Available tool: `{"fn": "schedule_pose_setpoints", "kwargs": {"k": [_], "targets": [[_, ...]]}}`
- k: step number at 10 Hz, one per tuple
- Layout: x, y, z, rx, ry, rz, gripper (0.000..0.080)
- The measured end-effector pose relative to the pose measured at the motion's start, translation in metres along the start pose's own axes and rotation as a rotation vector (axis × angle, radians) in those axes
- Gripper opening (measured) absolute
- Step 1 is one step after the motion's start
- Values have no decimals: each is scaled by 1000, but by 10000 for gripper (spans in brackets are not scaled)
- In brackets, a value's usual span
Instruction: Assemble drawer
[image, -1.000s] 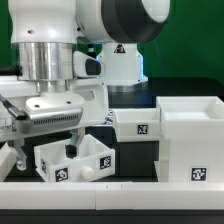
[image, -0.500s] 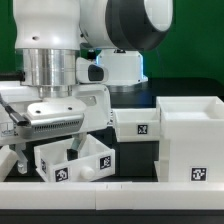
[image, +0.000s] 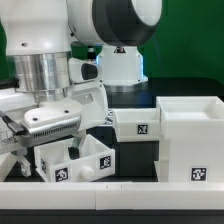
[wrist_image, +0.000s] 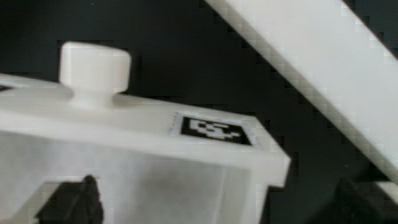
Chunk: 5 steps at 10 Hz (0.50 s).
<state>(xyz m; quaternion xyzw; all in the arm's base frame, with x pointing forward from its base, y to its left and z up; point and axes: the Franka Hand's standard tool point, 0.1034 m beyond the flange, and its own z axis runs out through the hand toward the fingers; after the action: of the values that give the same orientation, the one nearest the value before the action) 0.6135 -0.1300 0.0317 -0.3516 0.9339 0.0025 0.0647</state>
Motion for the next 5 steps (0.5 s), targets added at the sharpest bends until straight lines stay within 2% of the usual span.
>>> {"fn": "schedule_pose_setpoints", "kwargs": {"k": [2,3,5], "targets": [[0,0,0,0,0,0,648],[0,0,0,0,0,0,595],[0,0,0,0,0,0,315]]}}
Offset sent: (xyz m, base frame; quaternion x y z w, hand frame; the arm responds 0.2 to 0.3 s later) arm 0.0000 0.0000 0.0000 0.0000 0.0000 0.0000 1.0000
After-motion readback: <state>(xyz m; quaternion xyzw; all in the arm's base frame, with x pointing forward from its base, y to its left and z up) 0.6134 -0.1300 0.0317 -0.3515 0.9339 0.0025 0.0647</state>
